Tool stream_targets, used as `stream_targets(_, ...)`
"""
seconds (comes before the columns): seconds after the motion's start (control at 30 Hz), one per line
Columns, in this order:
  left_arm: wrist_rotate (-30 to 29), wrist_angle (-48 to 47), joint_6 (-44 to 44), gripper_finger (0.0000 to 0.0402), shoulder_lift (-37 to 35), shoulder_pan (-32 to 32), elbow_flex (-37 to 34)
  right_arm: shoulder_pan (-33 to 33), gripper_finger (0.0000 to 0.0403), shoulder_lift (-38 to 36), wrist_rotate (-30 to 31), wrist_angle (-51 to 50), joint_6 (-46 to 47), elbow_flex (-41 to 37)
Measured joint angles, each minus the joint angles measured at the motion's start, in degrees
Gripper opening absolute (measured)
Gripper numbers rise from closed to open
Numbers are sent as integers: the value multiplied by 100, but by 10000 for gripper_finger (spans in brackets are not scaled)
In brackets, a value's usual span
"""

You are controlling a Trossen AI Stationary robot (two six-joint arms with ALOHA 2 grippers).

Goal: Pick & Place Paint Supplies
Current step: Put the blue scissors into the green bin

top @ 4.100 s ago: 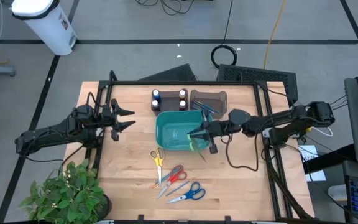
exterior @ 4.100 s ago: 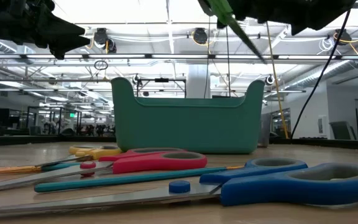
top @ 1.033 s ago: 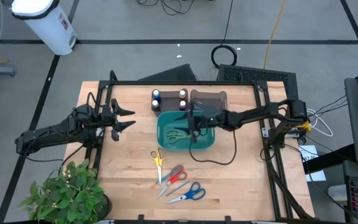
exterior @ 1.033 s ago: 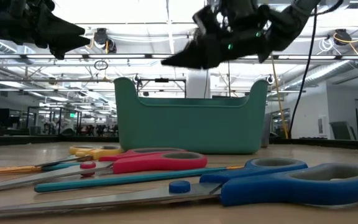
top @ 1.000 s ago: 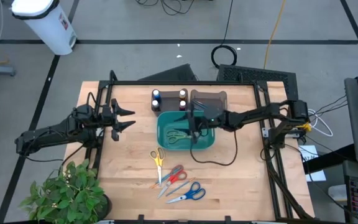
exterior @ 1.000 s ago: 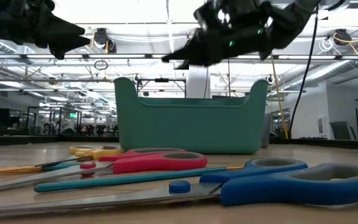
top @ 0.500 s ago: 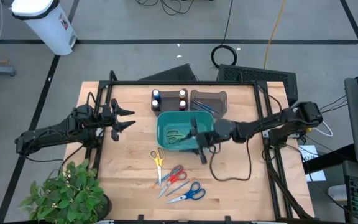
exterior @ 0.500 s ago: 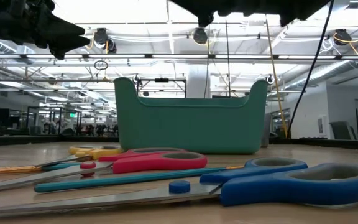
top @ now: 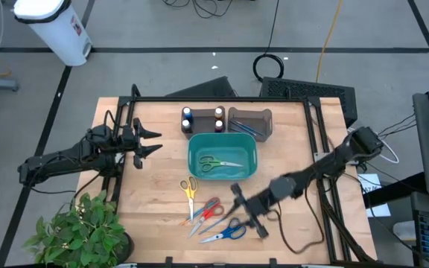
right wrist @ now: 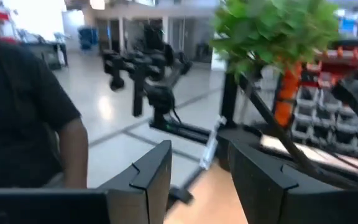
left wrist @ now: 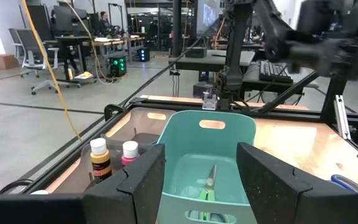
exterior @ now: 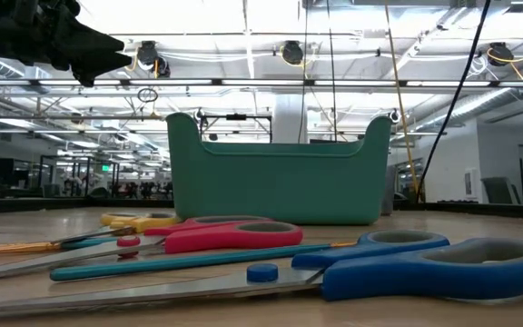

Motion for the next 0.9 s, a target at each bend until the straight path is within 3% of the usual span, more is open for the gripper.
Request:
stream_targets(0.1, 2, 0, 0, 207, 0, 0, 0, 451, 152, 513, 532, 820, -136, 10)
stream_targets(0.2, 2, 0, 0, 207, -1, 0, 0, 751, 160, 879, 1157, 458, -150, 263)
stream_targets(0.47, 2, 0, 0, 207, 0, 1, 0, 1004, 201, 1507, 2506, -5060, 660, 2522)
stream_targets(0.63, 0, 2, 0, 207, -1, 2, 0, 1046, 194, 1917, 2486, -6330, 732, 2863)
stream_targets(0.9, 0, 4, 0, 207, -1, 2, 0, 947, 175, 2087, 2117, -6718, 745, 2549)
